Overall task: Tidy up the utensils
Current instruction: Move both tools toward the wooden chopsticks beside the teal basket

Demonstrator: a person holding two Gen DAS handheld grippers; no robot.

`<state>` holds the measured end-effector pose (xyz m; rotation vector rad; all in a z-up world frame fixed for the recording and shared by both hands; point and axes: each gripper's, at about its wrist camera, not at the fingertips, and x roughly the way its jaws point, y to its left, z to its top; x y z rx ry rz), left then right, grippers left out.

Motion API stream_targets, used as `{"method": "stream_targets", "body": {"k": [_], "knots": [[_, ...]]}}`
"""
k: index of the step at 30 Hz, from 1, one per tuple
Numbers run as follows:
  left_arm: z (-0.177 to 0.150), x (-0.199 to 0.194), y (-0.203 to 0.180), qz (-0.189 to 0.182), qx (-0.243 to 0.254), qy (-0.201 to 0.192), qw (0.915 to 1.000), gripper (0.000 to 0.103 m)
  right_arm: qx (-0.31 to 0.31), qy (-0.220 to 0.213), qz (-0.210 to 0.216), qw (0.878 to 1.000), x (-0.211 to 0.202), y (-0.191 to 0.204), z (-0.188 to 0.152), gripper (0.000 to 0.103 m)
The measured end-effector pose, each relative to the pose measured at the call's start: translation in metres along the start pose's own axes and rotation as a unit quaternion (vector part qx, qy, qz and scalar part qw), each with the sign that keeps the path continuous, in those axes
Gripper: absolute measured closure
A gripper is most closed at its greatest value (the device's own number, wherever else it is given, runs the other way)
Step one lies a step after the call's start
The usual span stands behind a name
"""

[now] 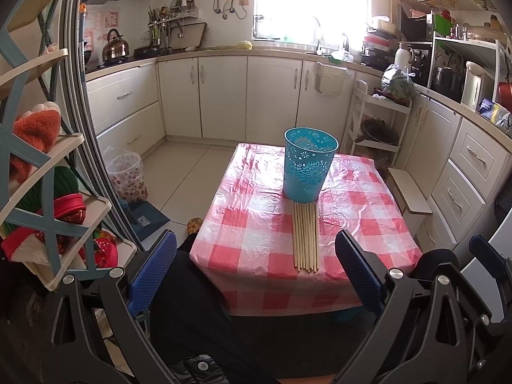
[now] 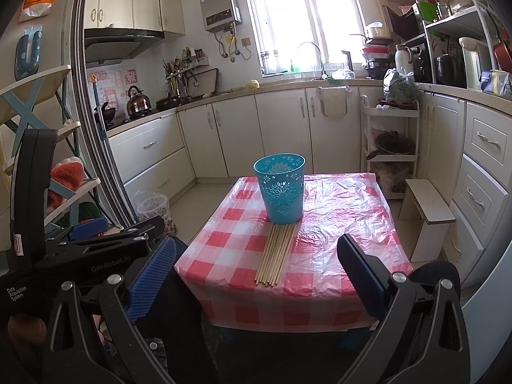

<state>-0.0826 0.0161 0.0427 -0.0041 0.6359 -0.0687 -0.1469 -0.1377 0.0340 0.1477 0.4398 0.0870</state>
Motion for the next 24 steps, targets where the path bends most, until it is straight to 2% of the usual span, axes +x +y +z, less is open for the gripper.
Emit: {"method": "stream_targets", "body": {"k": [8,11,12,14,18,22,23,24], "knots": [[-0.003,0.007,0.001,-0.002,0.006,0.003,1.0000,0.008,-0.007,0.007,-0.002,1.000,0.010,-0.001,-0.004,0.006],[-0.004,0.018,0.001,-0.002,0.010,0.011,0.9999,0.008,-0.023,0.014,-0.009,1.000,0.020,-0.003,-0.004,0.006],[-0.005,0.022,0.001,-0.005,0.011,0.013,0.9998,0.008,-0.046,0.012,-0.020,0.999,0.025,-0.003,-0.002,0.006],[-0.005,0.035,0.002,-0.009,0.011,0.022,0.9996,0.008,-0.045,0.019,-0.029,0.998,0.037,-0.010,0.000,0.006],[-0.006,0.074,0.007,-0.002,0.007,0.057,0.9984,0.008,-0.035,0.050,-0.054,0.997,0.082,-0.037,0.007,0.006],[-0.009,0.113,0.012,0.002,-0.004,0.088,0.9961,0.009,-0.021,0.137,-0.066,0.988,0.152,-0.069,0.001,0.007],[-0.010,0.122,0.014,0.001,-0.007,0.095,0.9954,0.009,-0.017,0.155,-0.065,0.986,0.171,-0.075,-0.002,0.010],[-0.010,0.132,0.016,0.003,-0.013,0.109,0.9940,0.009,-0.012,0.155,-0.062,0.986,0.188,-0.079,-0.004,0.015]]}}
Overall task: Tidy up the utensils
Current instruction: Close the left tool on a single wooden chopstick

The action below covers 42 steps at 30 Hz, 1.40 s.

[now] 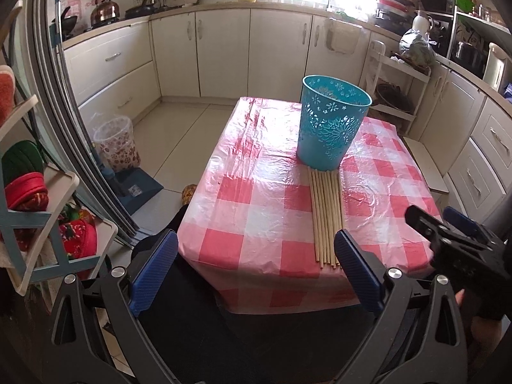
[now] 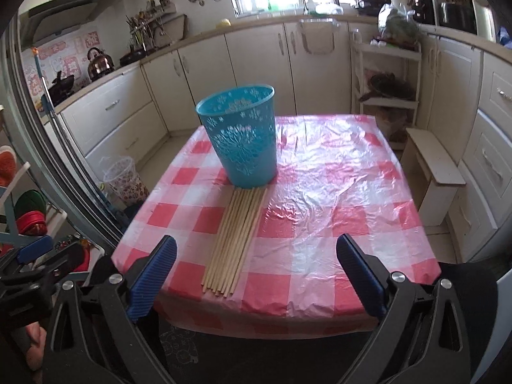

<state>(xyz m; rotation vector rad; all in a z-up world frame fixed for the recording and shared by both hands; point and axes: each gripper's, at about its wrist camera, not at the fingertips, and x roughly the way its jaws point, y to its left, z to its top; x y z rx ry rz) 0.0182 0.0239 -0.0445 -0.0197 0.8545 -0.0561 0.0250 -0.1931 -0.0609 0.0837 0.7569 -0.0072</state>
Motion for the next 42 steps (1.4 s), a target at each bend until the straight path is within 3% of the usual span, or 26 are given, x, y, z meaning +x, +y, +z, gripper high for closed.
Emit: {"method": "stream_targets", "body": {"k": [2,5,15,20,26,29,34,42], "knots": [[0.002,0.015,0.003,0.001,-0.010,0.011,0.9999,0.009,0.004,0.034,0.004,0.999,0.035,-0.001,0.000,0.034],[0.007,0.038,0.008,0.004,-0.017,0.027,0.9995,0.009,0.016,0.083,0.012,0.996,0.081,-0.003,-0.003,0.052],[0.025,0.098,0.000,0.011,-0.014,0.060,0.9980,0.009,0.014,0.132,0.023,0.991,0.144,0.005,-0.002,0.078],[0.032,0.130,-0.012,0.003,-0.003,0.077,0.9970,0.009,-0.029,0.124,0.018,0.992,0.138,0.003,-0.002,0.088],[0.041,0.184,-0.042,-0.016,0.020,0.113,0.9933,0.009,-0.124,0.131,0.030,0.983,0.151,0.010,0.009,0.090],[0.045,0.208,-0.053,-0.023,0.028,0.129,0.9910,0.017,-0.147,0.137,0.035,0.979,0.154,-0.001,0.012,0.091],[0.051,0.233,-0.069,-0.016,0.037,0.137,0.9898,0.024,-0.098,0.135,0.066,0.984,0.159,-0.023,0.017,0.091],[0.063,0.240,-0.072,-0.001,0.044,0.127,0.9910,0.029,-0.084,0.129,0.082,0.985,0.163,-0.024,0.021,0.089]]}}
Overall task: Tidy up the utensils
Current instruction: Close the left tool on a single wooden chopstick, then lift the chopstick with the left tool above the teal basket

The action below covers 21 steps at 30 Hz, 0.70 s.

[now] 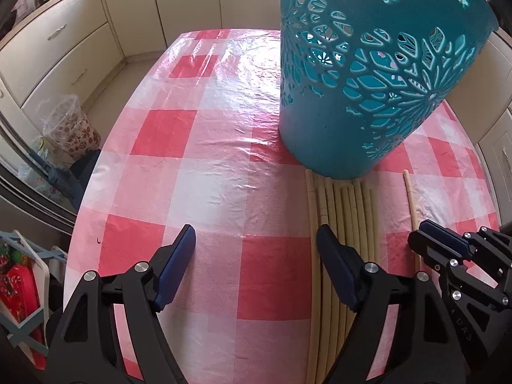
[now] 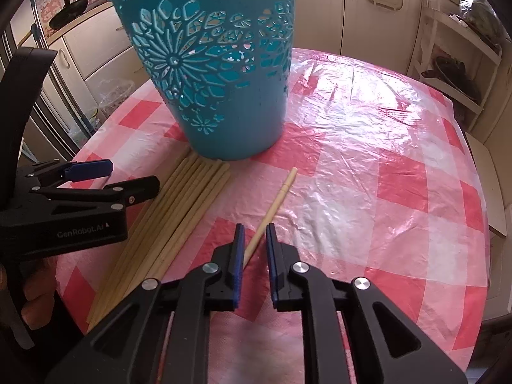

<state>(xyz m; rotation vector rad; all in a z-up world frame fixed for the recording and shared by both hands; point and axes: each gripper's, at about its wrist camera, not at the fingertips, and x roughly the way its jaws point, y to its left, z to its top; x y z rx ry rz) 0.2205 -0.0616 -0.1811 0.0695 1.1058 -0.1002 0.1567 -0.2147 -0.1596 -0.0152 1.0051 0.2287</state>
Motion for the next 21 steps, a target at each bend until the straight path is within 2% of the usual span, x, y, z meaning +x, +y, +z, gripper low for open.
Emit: {"method": "stream_targets", "body": {"k": [7,10,13,14,15,17,21], "knots": [[0.005,0.002,-0.015,0.022,0.036,-0.010,0.9991,0.040,0.013,-0.005,0.015,1.000,0.002,-0.003,-0.004,0.089],[0.012,0.002,-0.019,0.013,0.042,-0.008,0.9990,0.052,0.019,-0.007,0.017,1.000,0.001,-0.003,-0.006,0.089],[0.018,0.002,-0.022,-0.005,0.044,-0.007,0.9990,0.076,0.030,-0.011,0.018,0.999,0.002,-0.009,-0.005,0.087],[0.020,0.003,-0.022,-0.013,0.047,-0.008,0.9988,0.089,0.031,-0.012,0.019,0.999,0.001,-0.008,-0.006,0.087],[0.021,0.003,-0.022,-0.022,0.049,-0.006,0.9985,0.097,0.030,-0.014,0.017,0.999,0.002,-0.008,-0.005,0.087],[0.022,0.002,-0.023,-0.032,0.047,0.000,0.9984,0.098,0.023,-0.018,0.010,1.000,0.002,-0.006,-0.004,0.087],[0.015,-0.015,0.002,-0.056,0.015,-0.001,0.9983,0.098,0.014,-0.021,0.004,1.000,0.002,-0.002,-0.004,0.084]]}}
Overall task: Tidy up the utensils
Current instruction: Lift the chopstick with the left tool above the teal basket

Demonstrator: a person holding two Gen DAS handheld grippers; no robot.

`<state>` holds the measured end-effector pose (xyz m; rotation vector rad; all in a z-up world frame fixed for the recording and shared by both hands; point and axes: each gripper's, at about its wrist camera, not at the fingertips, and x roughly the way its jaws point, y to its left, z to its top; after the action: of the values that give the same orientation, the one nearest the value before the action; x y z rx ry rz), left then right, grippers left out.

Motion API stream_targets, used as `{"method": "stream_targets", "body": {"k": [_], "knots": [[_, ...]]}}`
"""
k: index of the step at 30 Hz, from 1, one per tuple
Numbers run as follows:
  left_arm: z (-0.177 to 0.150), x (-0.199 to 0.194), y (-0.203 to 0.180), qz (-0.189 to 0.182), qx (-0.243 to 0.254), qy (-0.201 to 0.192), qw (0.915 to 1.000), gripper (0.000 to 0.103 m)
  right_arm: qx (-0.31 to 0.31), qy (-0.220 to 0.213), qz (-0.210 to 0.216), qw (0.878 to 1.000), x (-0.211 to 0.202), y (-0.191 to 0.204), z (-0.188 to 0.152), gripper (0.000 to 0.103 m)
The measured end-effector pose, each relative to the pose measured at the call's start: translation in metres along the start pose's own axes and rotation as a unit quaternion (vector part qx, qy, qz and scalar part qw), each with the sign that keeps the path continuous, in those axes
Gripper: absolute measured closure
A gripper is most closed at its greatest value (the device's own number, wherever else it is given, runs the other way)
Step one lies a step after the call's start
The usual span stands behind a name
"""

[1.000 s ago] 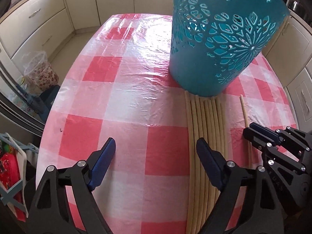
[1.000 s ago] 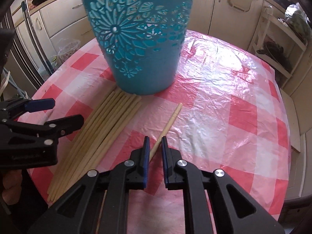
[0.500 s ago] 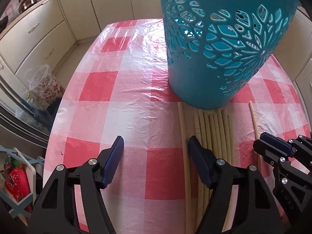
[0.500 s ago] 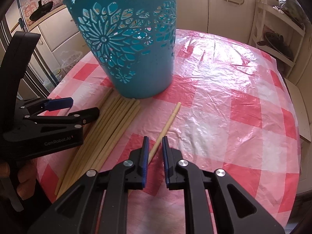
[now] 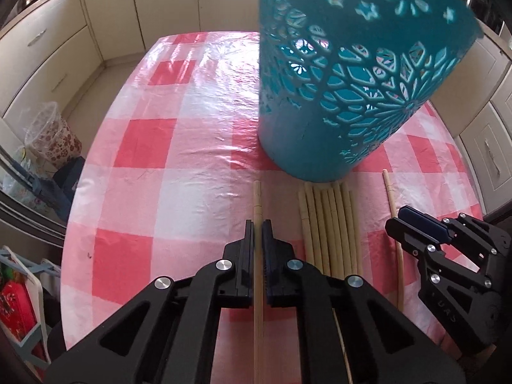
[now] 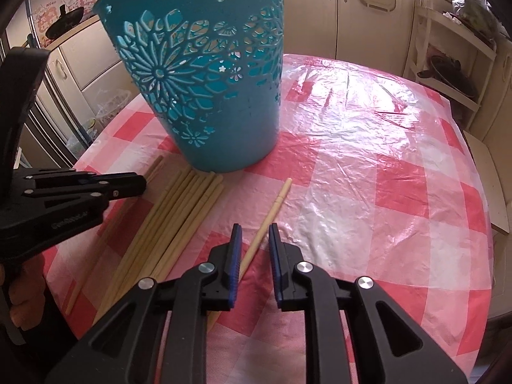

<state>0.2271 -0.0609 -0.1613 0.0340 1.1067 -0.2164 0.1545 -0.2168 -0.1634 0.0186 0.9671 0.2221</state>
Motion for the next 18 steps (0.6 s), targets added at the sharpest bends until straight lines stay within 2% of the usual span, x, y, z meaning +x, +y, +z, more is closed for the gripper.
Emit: {"method": "stream_targets", "body": {"k": [3,5,7,9,12,16,18], "knots": [[-0.003,-0.041,0.020,-0.028,-0.029,-0.036,0.9985,0.098,0.004,-0.001,0.003,1.000,0.001,0.000,-0.001,0.084],[0.002,-0.080,0.030,-0.051,-0.041,-0.079,0.9947,0.098,0.008,-0.001,0.006,1.000,0.000,-0.001,0.000,0.083],[0.016,-0.121,0.033,-0.074,-0.047,-0.133,0.9873,0.098,0.011,-0.002,0.010,1.000,0.000,-0.003,-0.002,0.081],[0.036,-0.156,0.033,-0.099,-0.051,-0.186,0.9761,0.098,0.011,-0.003,0.013,1.000,-0.001,-0.003,-0.002,0.079],[0.067,-0.189,0.019,-0.114,-0.043,-0.254,0.9595,0.098,0.011,-0.004,0.015,1.000,-0.001,-0.004,-0.002,0.079],[0.107,-0.195,-0.008,-0.117,-0.041,-0.322,0.9384,0.098,0.015,-0.004,0.020,1.000,-0.001,-0.005,-0.002,0.078],[0.124,-0.187,-0.016,-0.103,-0.048,-0.350,0.9298,0.098,0.016,-0.004,0.023,1.000,-0.001,-0.006,-0.002,0.078]]}}
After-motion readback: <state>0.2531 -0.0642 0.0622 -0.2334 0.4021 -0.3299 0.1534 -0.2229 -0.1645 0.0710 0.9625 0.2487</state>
